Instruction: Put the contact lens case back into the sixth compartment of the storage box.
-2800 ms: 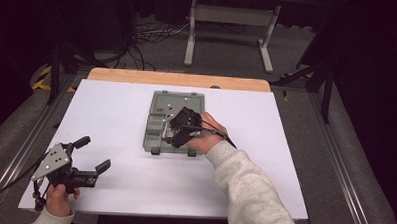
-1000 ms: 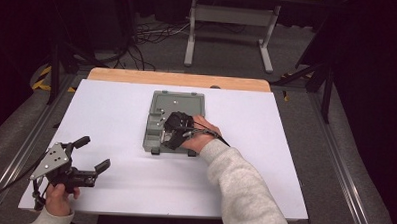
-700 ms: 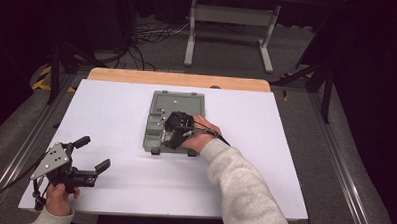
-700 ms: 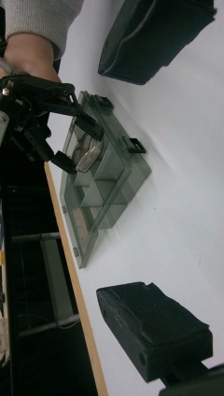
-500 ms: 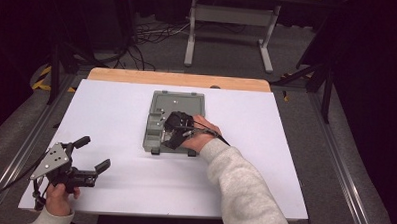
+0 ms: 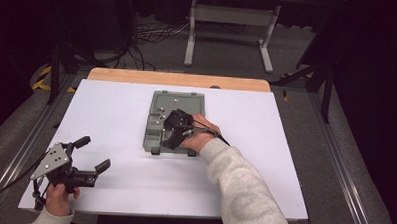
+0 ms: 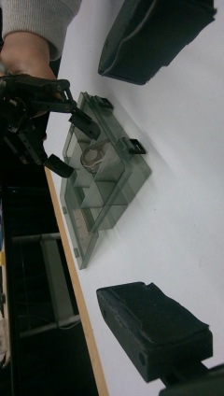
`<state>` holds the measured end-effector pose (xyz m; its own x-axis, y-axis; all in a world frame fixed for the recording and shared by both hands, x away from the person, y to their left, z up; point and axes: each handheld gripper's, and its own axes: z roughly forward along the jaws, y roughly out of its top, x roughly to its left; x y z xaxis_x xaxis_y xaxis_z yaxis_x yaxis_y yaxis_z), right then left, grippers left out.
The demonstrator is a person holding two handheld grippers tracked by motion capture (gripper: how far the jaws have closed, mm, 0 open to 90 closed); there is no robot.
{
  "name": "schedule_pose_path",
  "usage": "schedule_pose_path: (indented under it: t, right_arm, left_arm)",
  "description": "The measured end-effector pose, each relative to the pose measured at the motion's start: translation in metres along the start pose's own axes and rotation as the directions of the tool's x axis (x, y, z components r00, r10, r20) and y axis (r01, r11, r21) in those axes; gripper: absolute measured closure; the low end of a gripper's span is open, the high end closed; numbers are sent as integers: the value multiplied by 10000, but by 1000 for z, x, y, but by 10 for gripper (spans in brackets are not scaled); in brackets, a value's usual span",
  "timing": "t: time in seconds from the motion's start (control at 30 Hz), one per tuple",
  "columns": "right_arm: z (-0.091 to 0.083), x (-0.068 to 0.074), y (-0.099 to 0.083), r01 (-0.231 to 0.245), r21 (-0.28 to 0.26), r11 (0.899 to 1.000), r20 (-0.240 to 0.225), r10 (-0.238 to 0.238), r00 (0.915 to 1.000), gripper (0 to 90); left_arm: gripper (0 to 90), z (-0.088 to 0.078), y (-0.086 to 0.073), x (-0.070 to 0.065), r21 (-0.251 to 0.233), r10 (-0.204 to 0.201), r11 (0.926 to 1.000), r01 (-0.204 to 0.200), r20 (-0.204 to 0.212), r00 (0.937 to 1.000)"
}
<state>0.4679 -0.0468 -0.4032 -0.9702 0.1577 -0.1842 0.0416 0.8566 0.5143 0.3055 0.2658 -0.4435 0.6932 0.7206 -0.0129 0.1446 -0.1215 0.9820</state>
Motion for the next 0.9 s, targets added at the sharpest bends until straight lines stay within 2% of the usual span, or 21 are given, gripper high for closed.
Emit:
schedule_pose_path:
  t: [0.33, 0.9]
  right_arm:
    - [-10, 0, 3, -119, -630, 9979, 189, 131, 9997, 32]
    - [-40, 15, 11, 100, -1451, 9894, 506, -26, 9987, 10]
  left_arm:
    - [3, 0, 0, 0, -24, -18, 10000, 18, -18, 10000]
    - [3, -1, 1, 0, -13, 9, 10000, -9, -47, 10000]
